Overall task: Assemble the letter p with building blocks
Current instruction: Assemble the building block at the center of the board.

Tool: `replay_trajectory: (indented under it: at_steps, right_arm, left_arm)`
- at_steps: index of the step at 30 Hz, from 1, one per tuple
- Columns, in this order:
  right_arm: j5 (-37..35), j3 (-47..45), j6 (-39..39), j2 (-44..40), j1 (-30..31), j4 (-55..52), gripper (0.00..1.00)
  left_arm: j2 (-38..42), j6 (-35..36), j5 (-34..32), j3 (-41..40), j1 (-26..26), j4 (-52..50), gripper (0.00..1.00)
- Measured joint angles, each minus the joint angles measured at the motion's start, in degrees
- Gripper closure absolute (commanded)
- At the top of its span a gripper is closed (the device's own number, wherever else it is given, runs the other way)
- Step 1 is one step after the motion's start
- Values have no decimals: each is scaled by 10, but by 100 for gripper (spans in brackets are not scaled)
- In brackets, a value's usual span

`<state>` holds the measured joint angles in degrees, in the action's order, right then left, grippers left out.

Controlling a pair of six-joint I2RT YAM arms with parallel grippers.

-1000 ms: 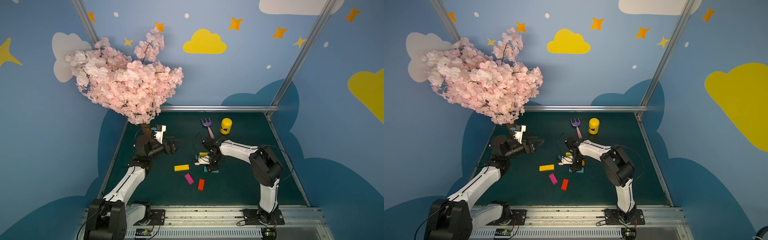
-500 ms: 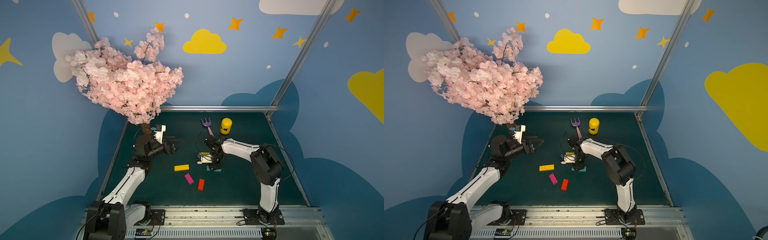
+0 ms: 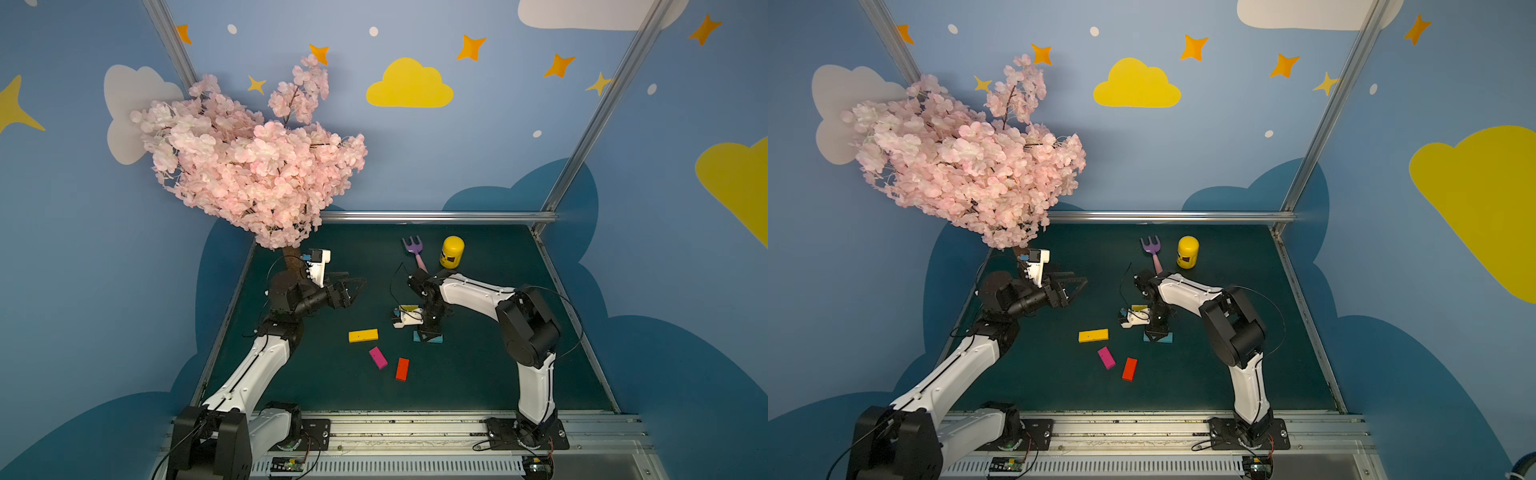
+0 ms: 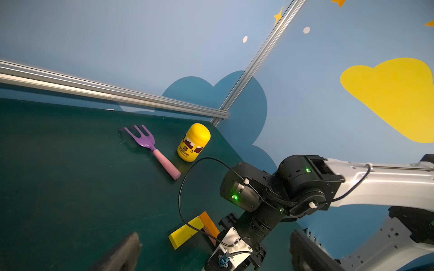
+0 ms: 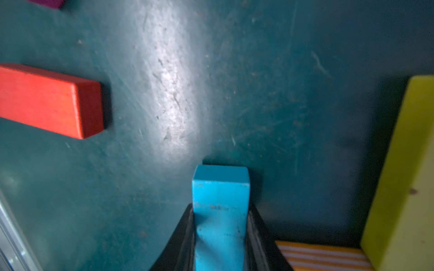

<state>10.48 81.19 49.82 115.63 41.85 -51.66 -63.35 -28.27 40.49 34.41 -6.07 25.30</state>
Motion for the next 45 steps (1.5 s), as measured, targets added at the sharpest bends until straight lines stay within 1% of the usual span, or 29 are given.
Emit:
replay_trajectory:
  at_steps: [10, 45]
  right_arm:
    - [1, 3, 1, 2, 17, 0, 72]
    - [-4, 13, 3, 9, 11, -10, 72]
  left_arm:
    - [4, 6, 0, 0, 0, -4, 0]
    - [9, 10, -4, 0, -1, -17, 0]
